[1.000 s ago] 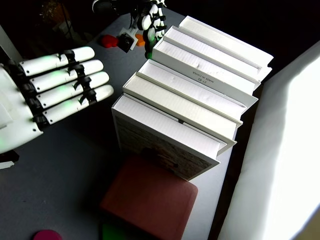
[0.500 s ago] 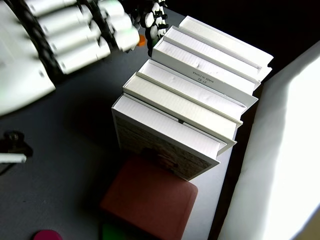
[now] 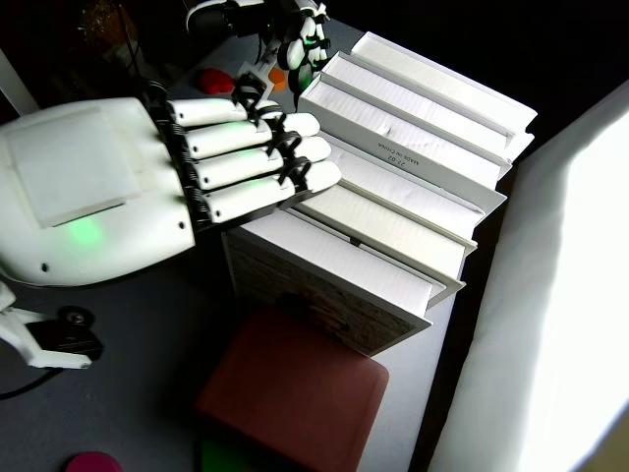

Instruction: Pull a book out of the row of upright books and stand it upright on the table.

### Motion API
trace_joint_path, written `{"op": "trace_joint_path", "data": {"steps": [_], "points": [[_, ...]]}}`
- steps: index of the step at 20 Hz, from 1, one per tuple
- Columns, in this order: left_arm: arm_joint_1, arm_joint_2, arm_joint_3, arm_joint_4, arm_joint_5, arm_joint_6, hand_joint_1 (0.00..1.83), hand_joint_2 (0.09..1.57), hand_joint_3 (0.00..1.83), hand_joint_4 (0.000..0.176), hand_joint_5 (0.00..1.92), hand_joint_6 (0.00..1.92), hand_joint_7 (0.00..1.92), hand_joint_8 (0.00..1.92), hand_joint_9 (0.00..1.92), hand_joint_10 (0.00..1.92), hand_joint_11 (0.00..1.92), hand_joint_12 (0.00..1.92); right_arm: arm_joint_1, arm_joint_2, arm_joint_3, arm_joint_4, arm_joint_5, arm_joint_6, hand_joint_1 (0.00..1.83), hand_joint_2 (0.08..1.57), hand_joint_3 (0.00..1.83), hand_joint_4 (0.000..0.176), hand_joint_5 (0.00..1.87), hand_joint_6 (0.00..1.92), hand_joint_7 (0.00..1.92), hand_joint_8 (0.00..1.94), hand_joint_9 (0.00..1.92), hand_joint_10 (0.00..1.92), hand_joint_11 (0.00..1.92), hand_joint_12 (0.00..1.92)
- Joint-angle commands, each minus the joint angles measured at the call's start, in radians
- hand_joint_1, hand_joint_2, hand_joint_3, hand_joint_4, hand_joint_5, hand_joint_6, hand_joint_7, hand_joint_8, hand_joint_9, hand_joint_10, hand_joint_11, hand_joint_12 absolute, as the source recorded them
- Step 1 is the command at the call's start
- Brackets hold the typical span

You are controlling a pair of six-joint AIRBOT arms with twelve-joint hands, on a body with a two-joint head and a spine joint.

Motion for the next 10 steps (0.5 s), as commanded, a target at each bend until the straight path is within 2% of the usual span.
{"op": "trace_joint_path", "data": {"steps": [1, 2, 3, 4, 5, 6, 8, 9, 10], "points": [[-0.009, -0.004, 0.006, -0.053, -0.11, -0.01, 1.0, 0.79, 0.0, 0.0, 0.34, 0.0, 0.3, 0.0, 0.29, 0.0, 0.0, 0.92, 0.022, -0.003, 0.007, 0.051, 0.039, 0.004, 0.41, 0.95, 0.0, 0.109, 0.27, 0.0, 0.0, 0.0, 0.0, 0.0, 0.0, 0.0], [-0.009, -0.005, 0.006, -0.051, -0.11, -0.01, 1.0, 0.78, 0.0, 0.0, 0.32, 0.0, 0.3, 0.0, 0.29, 0.0, 0.0, 0.88, 0.038, -0.003, 0.01, 0.038, 0.027, 0.004, 0.45, 0.92, 0.0, 0.088, 0.26, 0.0, 0.0, 0.0, 0.0, 0.0, 0.0, 0.0], [-0.008, -0.005, 0.005, -0.05, -0.11, -0.01, 1.0, 0.78, 0.0, 0.0, 0.32, 0.0, 0.3, 0.0, 0.29, 0.0, 0.0, 0.88, 0.051, -0.003, 0.01, 0.025, 0.019, 0.004, 0.45, 0.92, 0.0, 0.088, 0.26, 0.0, 0.0, 0.0, 0.0, 0.0, 0.0, 0.0], [-0.006, -0.005, 0.005, -0.05, -0.11, -0.01, 1.02, 0.77, 0.0, 0.0, 0.31, 0.0, 0.3, 0.0, 0.29, 0.0, 0.01, 0.88, 0.068, -0.003, 0.01, 0.006, 0.008, 0.004, 0.58, 0.93, 0.0, 0.095, 0.24, 0.0, 0.0, 0.0, 0.0, 0.0, 0.04, 0.02], [-0.006, -0.005, 0.006, -0.05, -0.11, -0.01, 1.02, 0.77, 0.0, 0.0, 0.31, 0.0, 0.32, 0.01, 0.31, 0.01, 0.02, 0.89, 0.084, -0.003, 0.01, -0.012, -0.004, 0.004, 0.7, 0.97, 0.01, 0.077, 0.27, 0.01, 0.0, 0.0, 0.0, 0.0, 0.0, 0.01], [-0.006, -0.005, 0.006, -0.05, -0.111, -0.01, 1.03, 0.77, 0.0, 0.0, 0.31, 0.0, 0.32, 0.01, 0.31, 0.01, 0.03, 0.89, 0.101, -0.003, 0.01, -0.033, -0.019, 0.004, 0.69, 0.97, 0.0, 0.074, 0.27, 0.01, 0.0, 0.0, 0.0, 0.0, 0.0, 0.0], [-0.007, -0.006, 0.006, -0.05, -0.113, -0.01, 1.03, 0.78, 0.0, 0.0, 0.31, 0.0, 0.32, 0.0, 0.31, 0.01, 0.04, 0.9, 0.118, -0.003, 0.01, -0.046, -0.031, 0.004, 0.66, 0.99, 0.01, 0.121, 0.24, 0.0, 0.0, 0.0, 0.0, 0.0, 0.0, 0.0], [-0.007, -0.006, 0.005, -0.049, -0.114, -0.01, 1.02, 0.78, 0.0, 0.0, 0.31, 0.0, 0.32, 0.01, 0.31, 0.01, 0.04, 0.9, 0.119, -0.003, 0.009, -0.045, -0.031, 0.004, 0.66, 1.0, 0.02, 0.132, 0.24, 0.0, 0.0, 0.0, 0.0, 0.0, 0.0, 0.0], [-0.006, -0.006, 0.005, -0.049, -0.114, -0.01, 1.04, 0.77, 0.0, 0.0, 0.32, 0.0, 0.33, 0.01, 0.32, 0.01, 0.04, 0.9, 0.119, -0.003, 0.005, -0.042, -0.03, 0.004, 0.61, 1.0, 0.02, 0.126, 0.25, 0.0, 0.0, 0.0, 0.0, 0.0, 0.0, 0.0]]}}
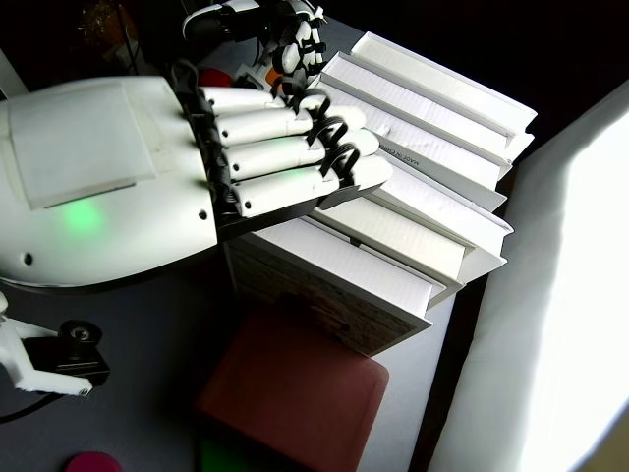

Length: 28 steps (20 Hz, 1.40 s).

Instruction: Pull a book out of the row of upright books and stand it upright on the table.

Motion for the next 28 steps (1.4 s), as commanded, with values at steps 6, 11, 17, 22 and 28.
{"op": "trace_joint_path", "data": {"steps": [6, 11, 17, 22, 28], "points": [[-0.007, -0.006, 0.003, -0.046, -0.112, -0.011, 1.03, 0.76, 0.0, 0.0, 0.34, 0.0, 0.33, 0.0, 0.3, 0.0, 0.0, 0.94, 0.038, -0.001, -0.024, 0.053, 0.068, 0.006, 0.71, 1.04, 0.02, 0.159, 0.25, 0.0, 0.0, 0.0, 0.0, 0.0, 0.02, 0.01], [-0.009, -0.011, 0.004, -0.042, -0.113, -0.011, 1.06, 0.77, 0.0, 0.0, 0.36, 0.01, 0.32, 0.0, 0.31, 0.0, 0.0, 1.0, 0.094, -0.001, 0.003, 0.012, 0.028, 0.003, 0.69, 1.04, 0.0, 0.156, 0.27, 0.01, 0.0, 0.0, 0.0, 0.0, 0.0, 0.0], [-0.019, -0.011, 0.005, -0.033, -0.109, -0.011, 1.08, 0.76, 0.0, 0.0, 0.33, 0.0, 0.36, 0.0, 0.38, 0.0, 0.08, 0.97, 0.114, -0.021, 0.035, -0.027, -0.023, 0.002, 0.79, 1.04, 0.0, 0.145, 0.34, 0.01, 0.0, 0.0, 0.0, 0.0, 0.0, 0.22], [-0.025, -0.011, 0.004, -0.03, -0.11, -0.011, 1.02, 0.74, 0.0, 0.0, 0.3, 0.0, 0.31, 0.0, 0.34, 0.0, 0.05, 0.95, 0.115, -0.059, 0.078, -0.028, -0.062, 0.002, 0.67, 1.04, 0.0, 0.128, 0.34, 0.01, 0.0, 0.0, 0.0, 0.0, 0.0, 0.0], [-0.026, -0.011, 0.001, -0.029, -0.11, -0.011, 1.07, 0.75, 0.0, 0.0, 0.29, 0.0, 0.32, 0.01, 0.34, 0.01, 0.04, 0.94, 0.114, -0.101, 0.105, -0.099, -0.117, 0.014, 0.44, 1.06, 0.01, 0.176, 0.36, 0.01, 0.0, 0.0, 0.0, 0.0, 0.0, 0.0]]}}
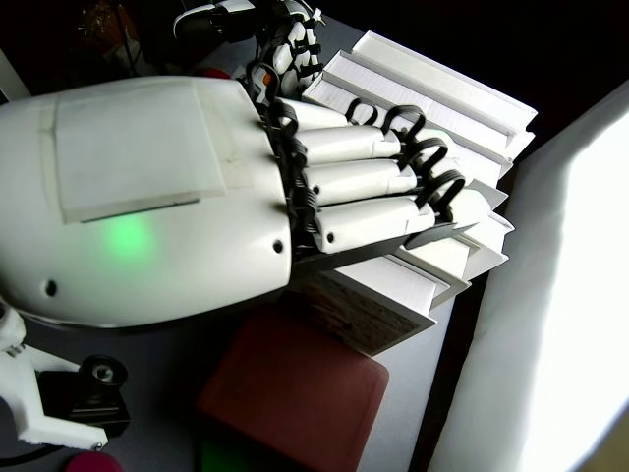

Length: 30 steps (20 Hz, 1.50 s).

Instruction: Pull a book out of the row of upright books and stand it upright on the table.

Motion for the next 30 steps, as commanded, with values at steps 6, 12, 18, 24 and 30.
{"op": "trace_joint_path", "data": {"steps": [6, 12, 18, 24, 30], "points": [[-0.012, -0.003, -0.001, -0.049, -0.109, -0.011, 1.04, 0.73, 0.0, 0.0, 0.3, 0.0, 0.33, 0.0, 0.35, 0.0, 0.08, 0.92, 0.006, -0.045, 0.021, -0.072, 0.03, 0.108, 0.29, 1.02, 0.0, 0.163, 0.32, 0.01, 0.0, 0.0, 0.0, 0.0, 0.0, 0.66], [-0.006, -0.002, -0.008, -0.055, -0.111, -0.011, 1.06, 0.76, 0.0, 0.0, 0.32, 0.0, 0.38, 0.0, 0.41, 0.01, 0.14, 0.86, 0.0, -0.043, 0.009, -0.19, 0.056, 0.23, 0.2, 0.97, 0.01, 0.144, 0.3, 0.0, 0.0, 0.0, 0.0, 0.0, 0.0, 1.41], [0.015, 0.001, -0.021, -0.074, -0.116, -0.011, 1.1, 0.76, 0.0, 0.0, 0.3, 0.0, 0.39, 0.0, 0.43, 0.0, 0.19, 0.79, 0.006, 0.044, -0.129, -0.268, 0.103, 0.26, 0.0, 0.94, 0.02, 0.133, 0.21, 0.0, 0.0, 0.0, 0.0, 0.0, 0.0, 0.11], [0.026, -0.001, -0.029, -0.089, -0.128, -0.011, 1.14, 0.72, 0.0, 0.0, 0.32, 0.0, 0.37, 0.0, 0.42, 0.0, 0.14, 0.98, 0.073, 0.188, -0.313, -0.384, 0.179, 0.26, 0.0, 0.95, 0.0, 0.176, 0.17, 0.0, 0.0, 0.0, 0.0, 0.0, 0.0, 0.0], [0.026, -0.001, -0.027, -0.09, -0.129, -0.011, 1.17, 0.74, 0.0, 0.0, 0.34, 0.0, 0.38, 0.01, 0.39, 0.01, 0.0, 1.08, 0.179, 0.23, -0.354, -0.417, 0.186, 0.249, 0.0, 1.01, 0.02, 0.15, 0.21, 0.02, 0.0, 0.0, 0.0, 0.0, 0.0, 0.0]]}}
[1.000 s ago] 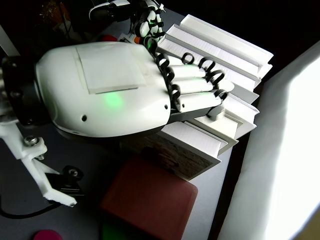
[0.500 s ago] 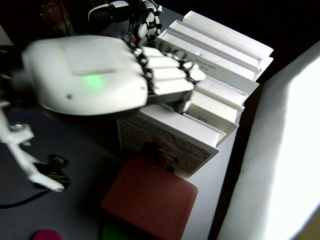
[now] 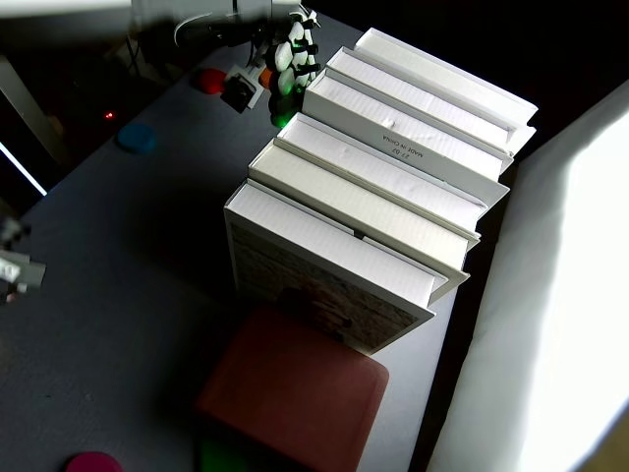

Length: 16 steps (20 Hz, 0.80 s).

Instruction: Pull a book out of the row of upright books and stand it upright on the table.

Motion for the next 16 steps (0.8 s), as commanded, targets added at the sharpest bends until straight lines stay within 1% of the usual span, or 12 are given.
{"op": "trace_joint_path", "data": {"steps": [1, 2, 5, 6, 7, 8, 9, 10, 11, 12, 14, 16], "points": [[-0.006, -0.002, 0.001, -0.047, -0.107, -0.011, 1.17, 0.74, 0.0, 0.0, 0.34, 0.0, 0.38, 0.01, 0.39, 0.01, 0.0, 1.08, 0.037, 0.009, -0.004, 0.086, -0.005, -0.007, 0.0, 1.01, 0.02, 0.15, 0.21, 0.02, 0.0, 0.0, 0.0, 0.0, 0.0, 0.0], [-0.006, -0.001, 0.0, -0.05, -0.108, -0.011, 1.08, 0.75, 0.0, 0.0, 0.3, 0.0, 0.36, 0.0, 0.44, 0.01, 0.18, 1.03, 0.055, 0.017, -0.008, 0.086, -0.009, -0.021, 0.01, 1.09, 0.02, 0.128, 0.43, 0.02, 0.0, 0.0, 0.0, 0.0, 0.0, 0.0], [0.018, 0.017, -0.008, -0.07, -0.107, -0.011, 1.09, 0.74, 0.0, 0.0, 0.33, 0.0, 0.37, 0.0, 0.42, 0.0, 0.11, 1.01, 0.058, 0.02, -0.008, 0.093, -0.041, -0.065, 0.02, 1.18, 0.02, 0.131, 0.56, 0.02, 0.0, 0.0, 0.0, 0.0, 0.0, 0.0], [0.037, 0.039, -0.024, -0.093, -0.113, -0.011, 1.06, 0.75, 0.01, 0.0, 0.34, 0.0, 0.37, 0.0, 0.39, 0.0, 0.0, 1.1, 0.058, 0.02, -0.008, 0.101, -0.059, -0.091, 0.15, 1.27, 0.02, 0.114, 0.6, 0.01, 0.0, 0.0, 0.0, 0.0, 0.0, 0.0], [0.054, 0.059, -0.037, -0.113, -0.121, -0.011, 1.02, 0.76, 0.01, 0.0, 0.34, 0.0, 0.3, 0.0, 0.35, 0.0, 0.0, 1.04, 0.058, 0.02, -0.008, 0.111, -0.072, -0.105, 0.15, 1.27, 0.01, 0.099, 0.61, 0.01, 0.0, 0.0, 0.0, 0.0, 0.0, 0.0], [0.076, 0.082, -0.053, -0.139, -0.133, -0.011, 1.03, 0.77, 0.0, 0.0, 0.45, 0.02, 0.3, 0.0, 0.34, 0.0, 0.0, 1.04, 0.058, 0.018, -0.005, 0.122, -0.086, -0.123, 0.1, 1.18, 0.0, 0.097, 0.61, 0.0, 0.0, 0.0, 0.0, 0.0, 0.0, 0.0], [0.092, 0.101, -0.067, -0.16, -0.143, -0.011, 1.03, 0.79, 0.0, 0.0, 0.56, 0.03, 0.3, 0.0, 0.3, 0.0, 0.0, 1.11, 0.058, 0.011, 0.002, 0.136, -0.095, -0.137, 0.07, 1.16, 0.0, 0.113, 0.62, 0.01, 0.0, 0.0, 0.0, 0.0, 0.0, 0.0], [0.107, 0.118, -0.078, -0.176, -0.15, -0.011, 1.03, 0.81, 0.0, 0.0, 0.68, 0.03, 0.26, 0.0, 0.2, 0.0, 0.0, 1.09, 0.058, 0.001, 0.013, 0.148, -0.104, -0.147, 0.01, 1.1, 0.0, 0.14, 0.6, 0.0, 0.0, 0.0, 0.0, 0.0, 0.0, 0.0], [0.118, 0.127, -0.084, -0.188, -0.157, -0.011, 1.03, 0.81, 0.0, 0.0, 0.73, 0.04, 0.27, 0.01, 0.22, 0.02, 0.0, 1.09, 0.057, -0.007, 0.023, 0.152, -0.109, -0.148, 0.05, 1.08, 0.0, 0.125, 0.6, 0.0, 0.0, 0.0, 0.0, 0.0, 0.0, 0.0], [0.124, 0.131, -0.088, -0.196, -0.163, -0.011, 1.06, 0.82, 0.0, 0.0, 0.73, 0.02, 0.28, 0.0, 0.23, 0.02, 0.0, 1.04, 0.057, -0.015, 0.033, 0.156, -0.115, -0.149, 0.01, 1.1, 0.0, 0.151, 0.58, 0.0, 0.0, 0.0, 0.0, 0.0, 0.0, 0.0], [0.126, 0.133, -0.09, -0.201, -0.169, -0.011, 1.08, 0.83, 0.0, 0.0, 0.72, 0.0, 0.3, 0.0, 0.27, 0.02, 0.0, 1.06, 0.057, -0.036, 0.059, 0.172, -0.144, -0.159, 0.05, 1.14, 0.0, 0.104, 0.63, 0.02, 0.0, 0.0, 0.0, 0.0, 0.0, 0.0], [0.123, 0.127, -0.088, -0.201, -0.171, -0.011, 1.08, 0.82, 0.0, 0.0, 0.72, 0.0, 0.31, 0.0, 0.29, 0.02, 0.0, 1.03, 0.049, -0.057, 0.087, 0.192, -0.164, -0.162, 0.05, 1.15, 0.0, 0.106, 0.65, 0.02, 0.0, 0.0, 0.0, 0.0, 0.0, 0.0]]}}
